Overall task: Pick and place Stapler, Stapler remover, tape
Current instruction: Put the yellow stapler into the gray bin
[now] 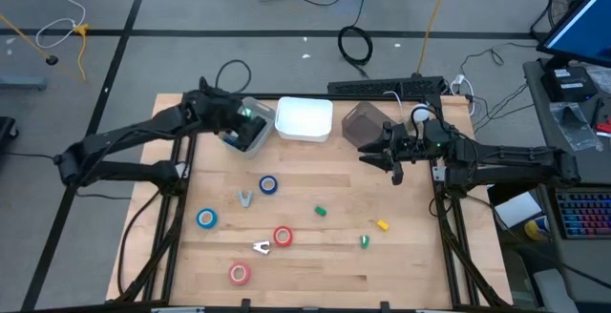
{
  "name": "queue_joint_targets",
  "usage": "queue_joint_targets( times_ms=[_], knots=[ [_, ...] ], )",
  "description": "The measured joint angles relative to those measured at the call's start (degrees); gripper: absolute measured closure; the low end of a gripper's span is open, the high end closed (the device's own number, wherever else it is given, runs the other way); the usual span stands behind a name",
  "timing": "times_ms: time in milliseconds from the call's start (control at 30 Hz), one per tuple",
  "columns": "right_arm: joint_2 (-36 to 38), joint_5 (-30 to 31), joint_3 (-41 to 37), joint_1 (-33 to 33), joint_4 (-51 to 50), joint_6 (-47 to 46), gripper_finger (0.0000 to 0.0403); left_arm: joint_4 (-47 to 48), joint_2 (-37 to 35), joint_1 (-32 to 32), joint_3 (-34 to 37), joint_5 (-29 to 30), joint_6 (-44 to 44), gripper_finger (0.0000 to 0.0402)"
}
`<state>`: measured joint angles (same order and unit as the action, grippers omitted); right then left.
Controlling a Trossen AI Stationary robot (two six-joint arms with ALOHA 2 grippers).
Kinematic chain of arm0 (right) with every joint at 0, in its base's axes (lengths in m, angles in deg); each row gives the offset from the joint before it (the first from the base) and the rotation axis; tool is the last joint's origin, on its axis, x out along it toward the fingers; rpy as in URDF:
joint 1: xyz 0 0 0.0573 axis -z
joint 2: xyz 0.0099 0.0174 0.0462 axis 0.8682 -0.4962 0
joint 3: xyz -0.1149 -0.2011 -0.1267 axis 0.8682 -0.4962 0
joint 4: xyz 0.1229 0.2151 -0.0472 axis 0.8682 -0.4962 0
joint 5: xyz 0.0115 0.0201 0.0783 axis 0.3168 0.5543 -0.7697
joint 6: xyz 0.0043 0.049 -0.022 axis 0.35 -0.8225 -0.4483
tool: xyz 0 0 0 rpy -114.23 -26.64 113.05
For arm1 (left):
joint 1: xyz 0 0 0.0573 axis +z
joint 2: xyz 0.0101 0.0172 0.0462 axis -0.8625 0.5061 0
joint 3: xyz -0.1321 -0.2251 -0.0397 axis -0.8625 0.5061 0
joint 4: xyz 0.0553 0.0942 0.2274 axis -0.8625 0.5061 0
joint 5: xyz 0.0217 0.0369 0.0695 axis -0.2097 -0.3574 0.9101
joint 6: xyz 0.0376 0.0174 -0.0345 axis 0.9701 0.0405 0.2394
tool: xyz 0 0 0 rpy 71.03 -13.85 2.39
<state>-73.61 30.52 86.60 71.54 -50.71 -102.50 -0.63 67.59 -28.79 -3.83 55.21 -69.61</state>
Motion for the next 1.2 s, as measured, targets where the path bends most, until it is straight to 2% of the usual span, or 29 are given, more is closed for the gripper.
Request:
queue_joint_targets(
  times_ms=[200,333,500,667,900,1033,1200],
  knots=[
    [0.00,0.00,0.00,0.00,-0.02,0.00,0.0273,-3.37,-1.73,-4.14,-0.01,-5.07,-5.79,0.0286],
    [0.00,0.00,0.00,0.00,-0.01,0.00,0.0273,-6.58,-1.55,-9.74,0.01,-8.59,-7.84,0.0286],
    [0.00,0.00,0.00,0.00,-0.02,0.00,0.0273,-13.84,-1.04,-18.32,0.01,-9.47,-6.47,0.0286],
    [0.00,-0.31,0.00,0.00,-0.12,0.02,0.0273,-18.49,-0.80,-24.79,0.01,-3.36,-5.36,0.0286],
    [1.61,-1.79,0.02,-0.02,-6.81,3.28,0.0273,-20.38,-0.82,-28.62,1.84,1.39,-6.31,0.0286],
    [3.38,-1.70,0.02,-0.02,-15.00,2.76,0.0273,-27.16,-0.85,-30.01,6.40,2.56,-8.05,0.0286],
    [4.85,-1.86,0.02,-0.02,-19.52,-0.24,0.0273,-38.17,-1.45,-31.46,14.24,2.54,-10.61,0.0286]
  ],
)
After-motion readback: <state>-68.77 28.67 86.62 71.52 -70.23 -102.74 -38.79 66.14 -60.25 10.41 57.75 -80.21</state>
